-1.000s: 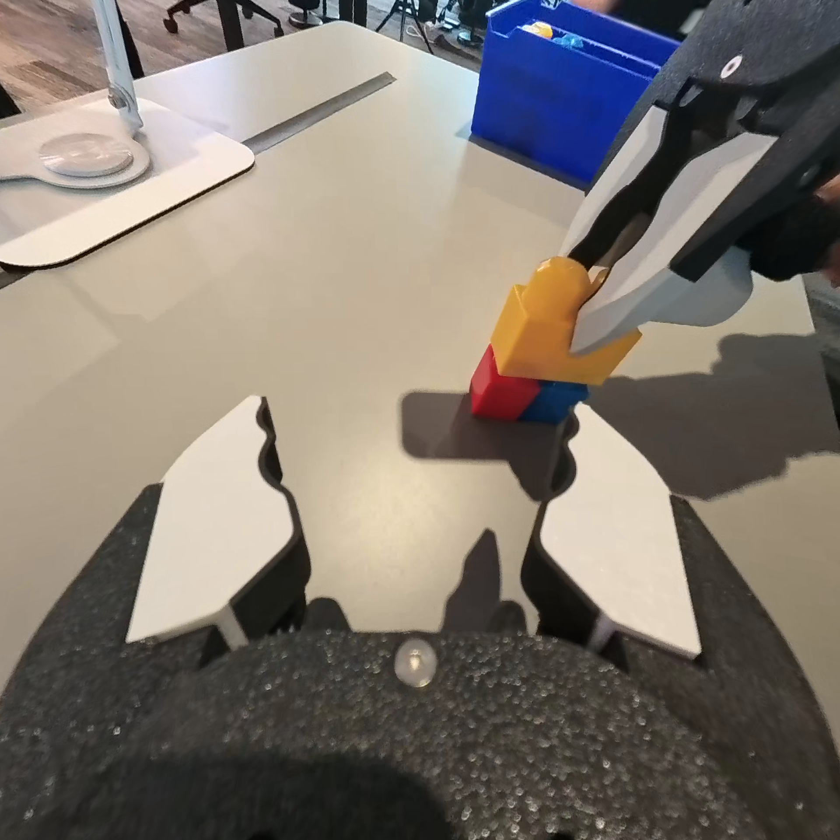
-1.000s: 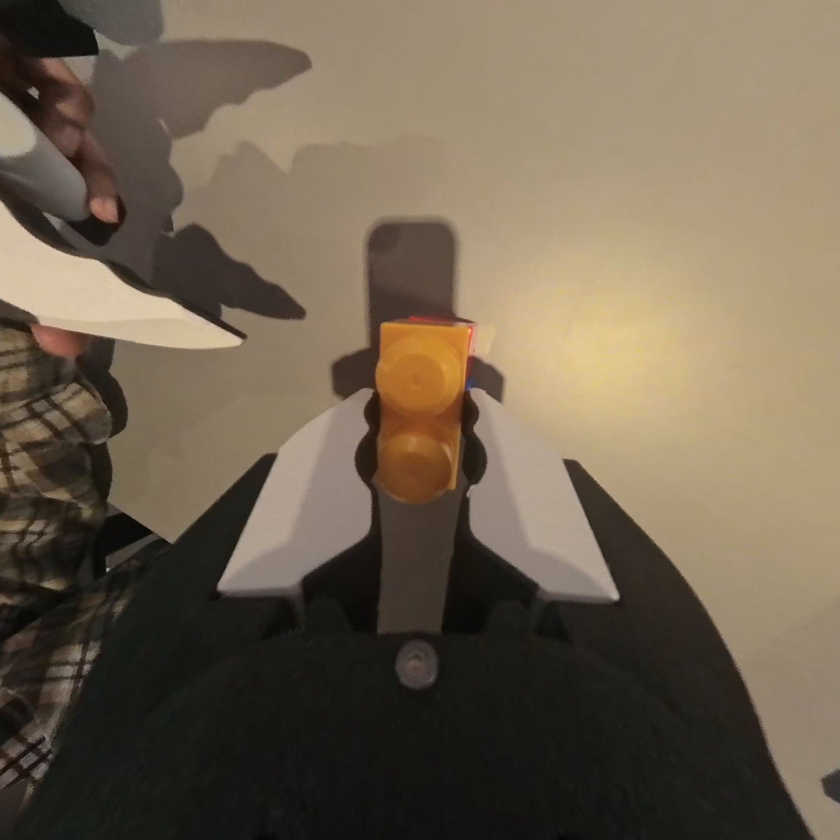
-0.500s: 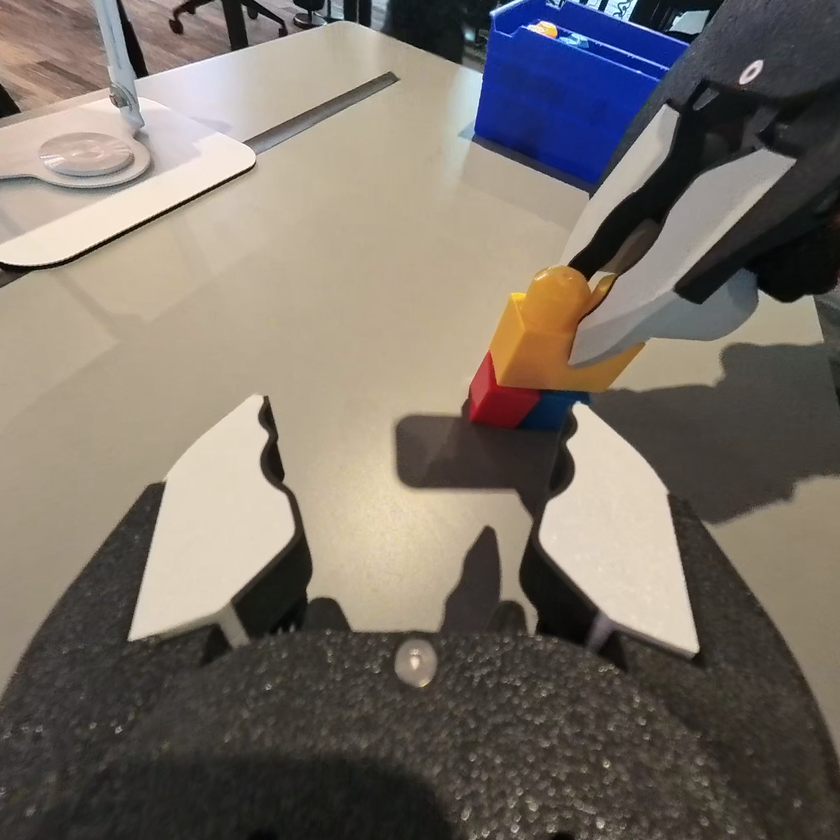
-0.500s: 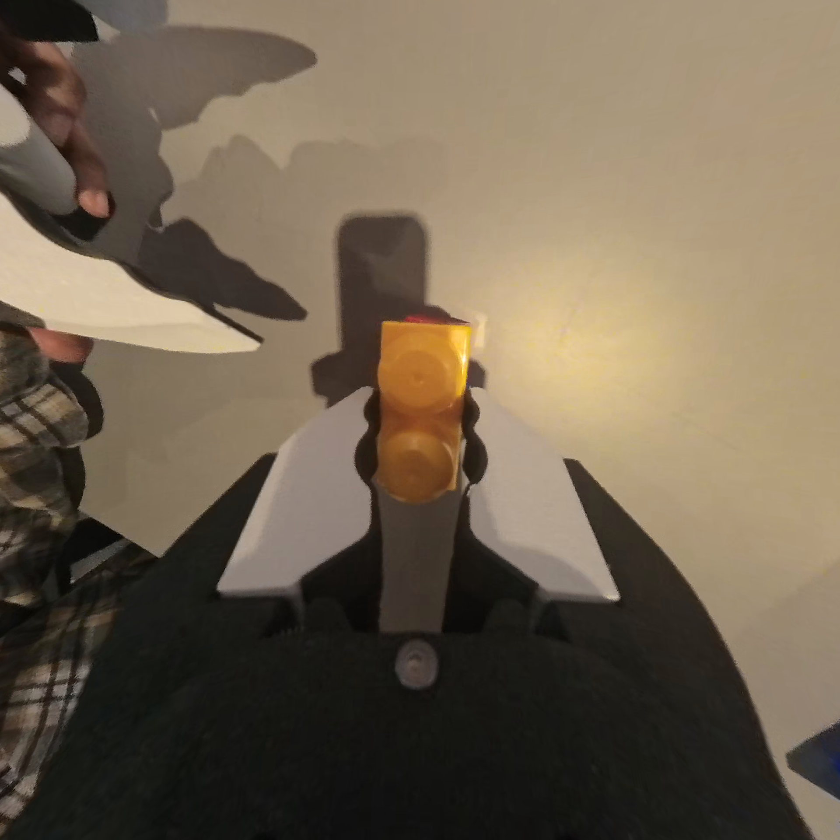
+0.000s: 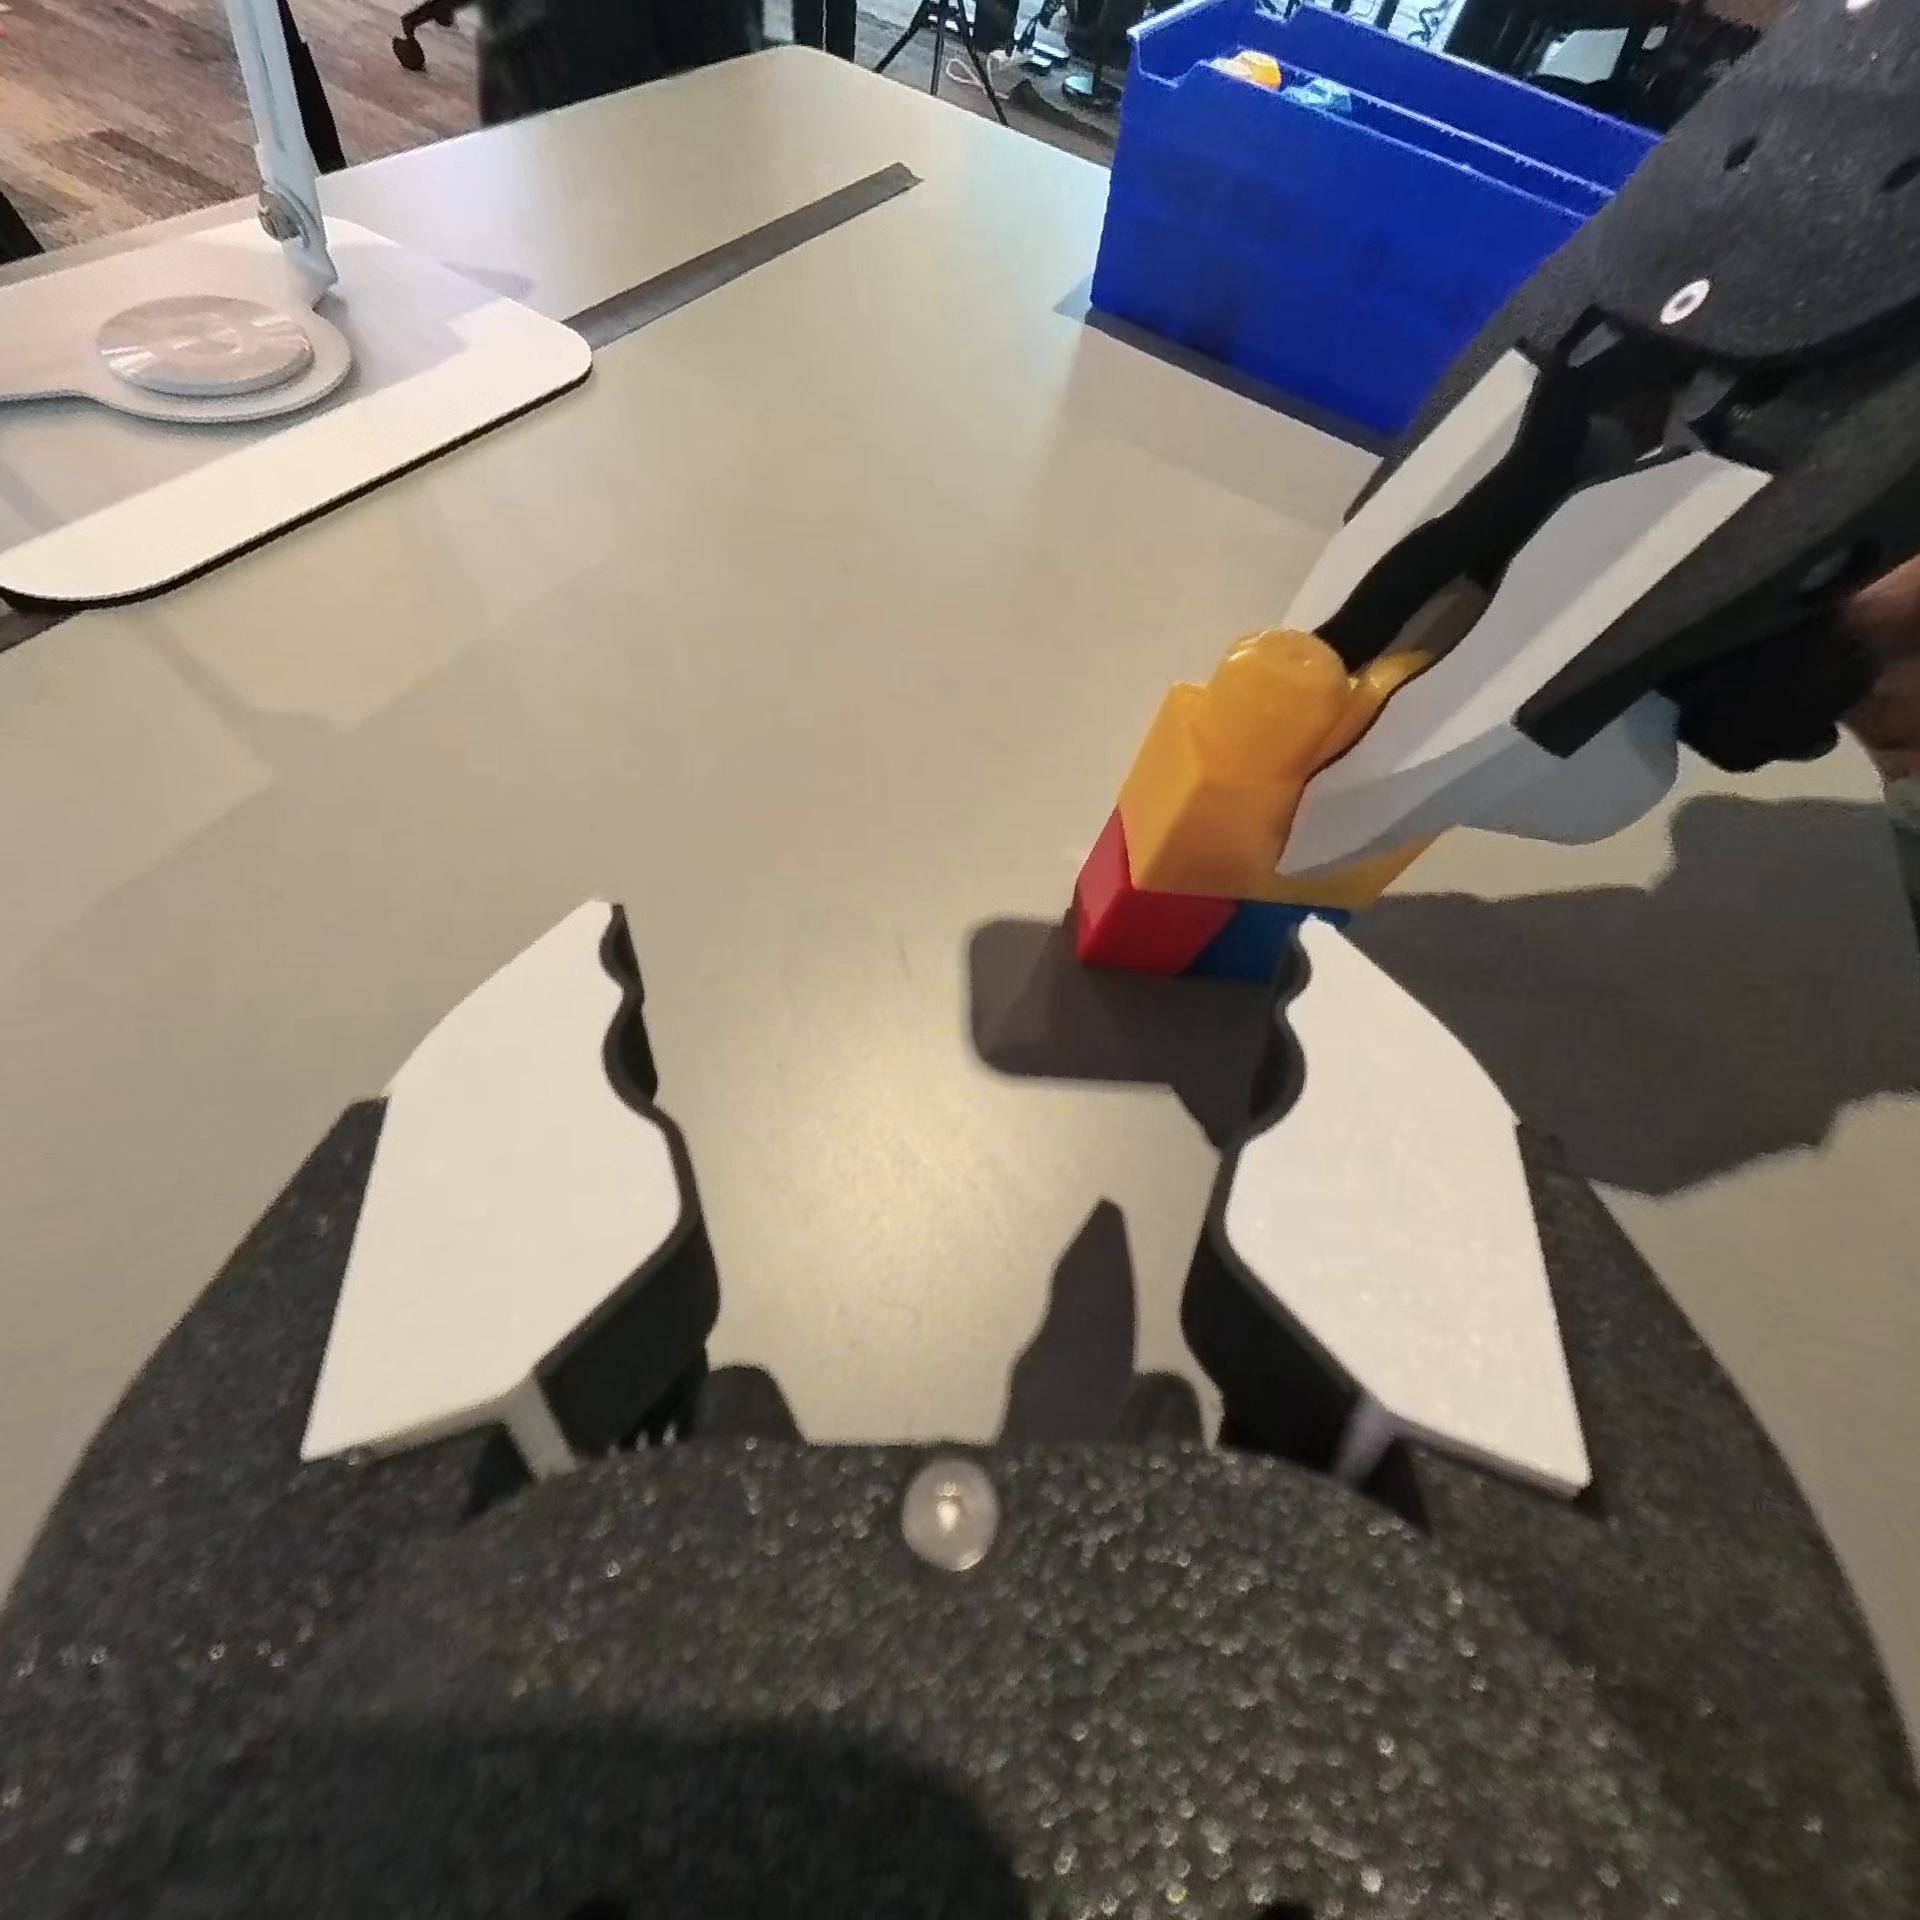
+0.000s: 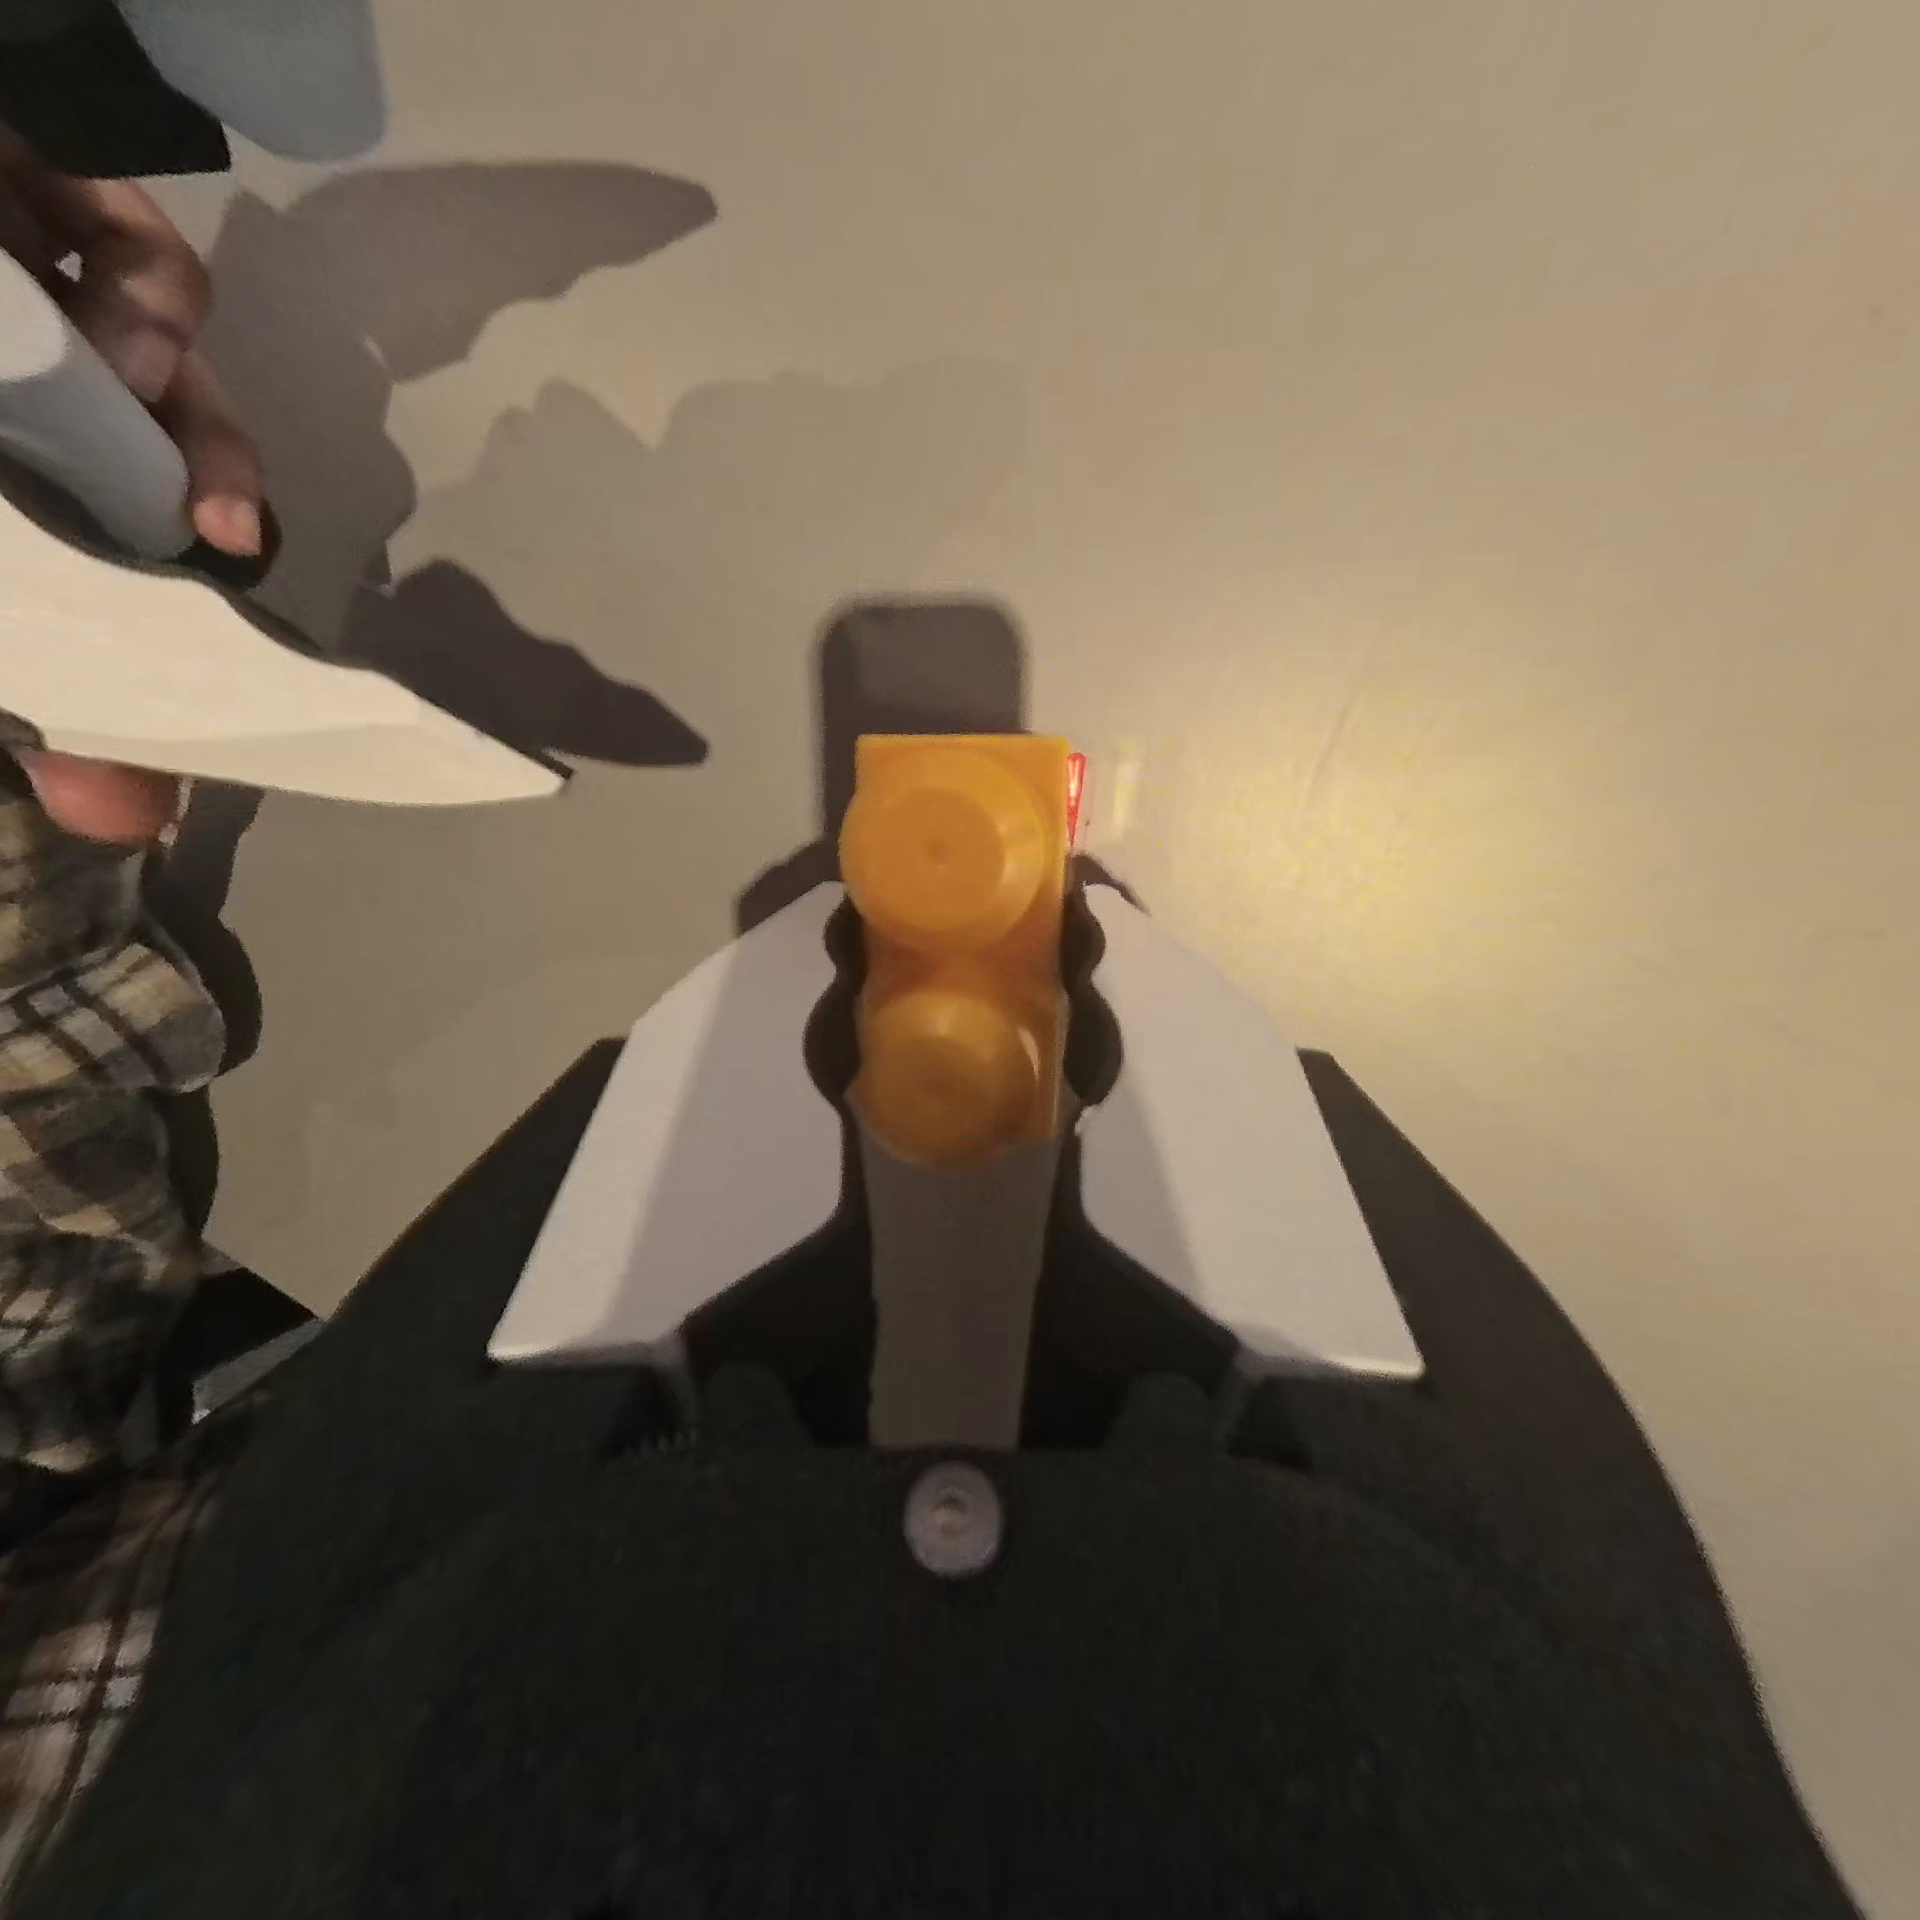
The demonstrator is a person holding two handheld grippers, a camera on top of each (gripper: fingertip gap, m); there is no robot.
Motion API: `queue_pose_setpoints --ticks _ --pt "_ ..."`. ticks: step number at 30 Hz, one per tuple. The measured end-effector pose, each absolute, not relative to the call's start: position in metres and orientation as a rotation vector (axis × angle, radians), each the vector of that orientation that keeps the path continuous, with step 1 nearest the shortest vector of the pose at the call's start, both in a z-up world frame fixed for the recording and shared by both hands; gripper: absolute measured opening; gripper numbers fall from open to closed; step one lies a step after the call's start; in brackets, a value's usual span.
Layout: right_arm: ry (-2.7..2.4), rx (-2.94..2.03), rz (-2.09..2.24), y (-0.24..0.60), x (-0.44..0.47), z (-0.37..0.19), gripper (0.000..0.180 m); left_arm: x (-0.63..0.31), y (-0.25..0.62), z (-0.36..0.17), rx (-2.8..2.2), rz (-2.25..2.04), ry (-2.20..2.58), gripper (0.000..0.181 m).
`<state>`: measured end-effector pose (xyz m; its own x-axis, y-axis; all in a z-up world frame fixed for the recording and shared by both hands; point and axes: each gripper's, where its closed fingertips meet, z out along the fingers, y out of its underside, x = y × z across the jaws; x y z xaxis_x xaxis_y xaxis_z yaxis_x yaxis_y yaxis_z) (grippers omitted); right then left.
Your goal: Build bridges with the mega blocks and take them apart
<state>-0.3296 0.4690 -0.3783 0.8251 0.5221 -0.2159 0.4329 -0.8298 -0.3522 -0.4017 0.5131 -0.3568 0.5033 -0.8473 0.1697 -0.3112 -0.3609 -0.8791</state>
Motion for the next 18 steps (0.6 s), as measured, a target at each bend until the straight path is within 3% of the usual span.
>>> queue_pose_setpoints --ticks 11,18 --pt "-0.815 -2.692 0.425 0.4706 -0.3311 -0.3792 0.037 -0.3997 0.5121 -0.3608 -1.917 -0.807 0.97 0.112" --pt "-0.955 -2.669 0.426 0.4685 -0.334 -0.3739 0.09 -0.4024 0.5131 -0.3595 -1.914 -0.811 0.962 0.112"
